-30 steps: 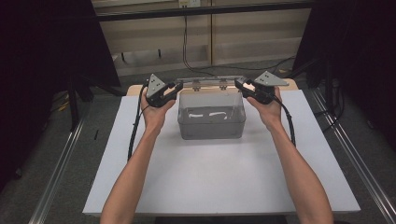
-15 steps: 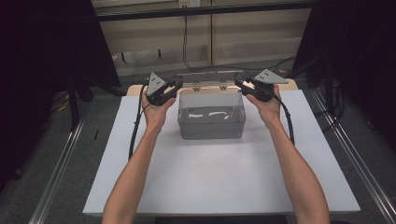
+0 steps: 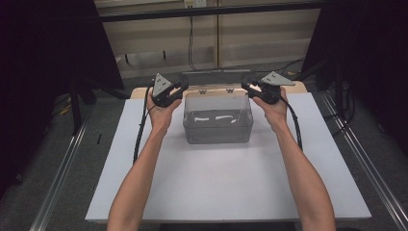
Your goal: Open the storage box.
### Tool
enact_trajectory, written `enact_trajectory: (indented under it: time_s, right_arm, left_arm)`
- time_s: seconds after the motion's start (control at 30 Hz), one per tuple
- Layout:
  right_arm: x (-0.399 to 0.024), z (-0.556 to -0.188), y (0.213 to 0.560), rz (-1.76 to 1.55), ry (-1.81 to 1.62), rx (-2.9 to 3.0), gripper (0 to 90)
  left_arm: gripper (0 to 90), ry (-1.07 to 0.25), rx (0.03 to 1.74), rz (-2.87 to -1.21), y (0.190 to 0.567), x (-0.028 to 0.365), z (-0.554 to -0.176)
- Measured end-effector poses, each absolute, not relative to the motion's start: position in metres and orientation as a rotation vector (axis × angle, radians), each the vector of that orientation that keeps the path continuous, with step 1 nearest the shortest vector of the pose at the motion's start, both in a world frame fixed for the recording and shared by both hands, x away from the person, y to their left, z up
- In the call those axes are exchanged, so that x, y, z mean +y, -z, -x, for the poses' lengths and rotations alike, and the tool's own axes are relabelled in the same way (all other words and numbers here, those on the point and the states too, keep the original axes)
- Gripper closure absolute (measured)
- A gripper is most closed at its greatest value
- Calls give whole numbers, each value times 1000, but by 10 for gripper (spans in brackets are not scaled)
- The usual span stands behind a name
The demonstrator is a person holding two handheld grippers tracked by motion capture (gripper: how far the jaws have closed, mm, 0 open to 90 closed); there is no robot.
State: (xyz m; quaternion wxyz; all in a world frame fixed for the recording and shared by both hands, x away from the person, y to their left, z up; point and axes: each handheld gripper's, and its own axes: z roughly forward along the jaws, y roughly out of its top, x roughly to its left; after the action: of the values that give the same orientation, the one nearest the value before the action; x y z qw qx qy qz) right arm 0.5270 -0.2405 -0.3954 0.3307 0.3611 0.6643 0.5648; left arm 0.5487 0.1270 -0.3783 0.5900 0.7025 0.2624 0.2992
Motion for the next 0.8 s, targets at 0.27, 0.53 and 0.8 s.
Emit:
enact_trajectory:
  time_s: [0.27, 0.53, 0.8]
  right_arm:
    - [-242, -534, 400, -970, -1495, 1732, 661]
    - [-243, -539, 401, -977, -1492, 1734, 685]
    - [-243, -543, 399, -985, -1488, 1738, 690]
  left_arm:
    - [754, -706, 613, -1651, 382, 127, -555]
    - [761, -681, 632, -1627, 383, 127, -561]
    - [766, -679, 626, -1639, 382, 127, -564]
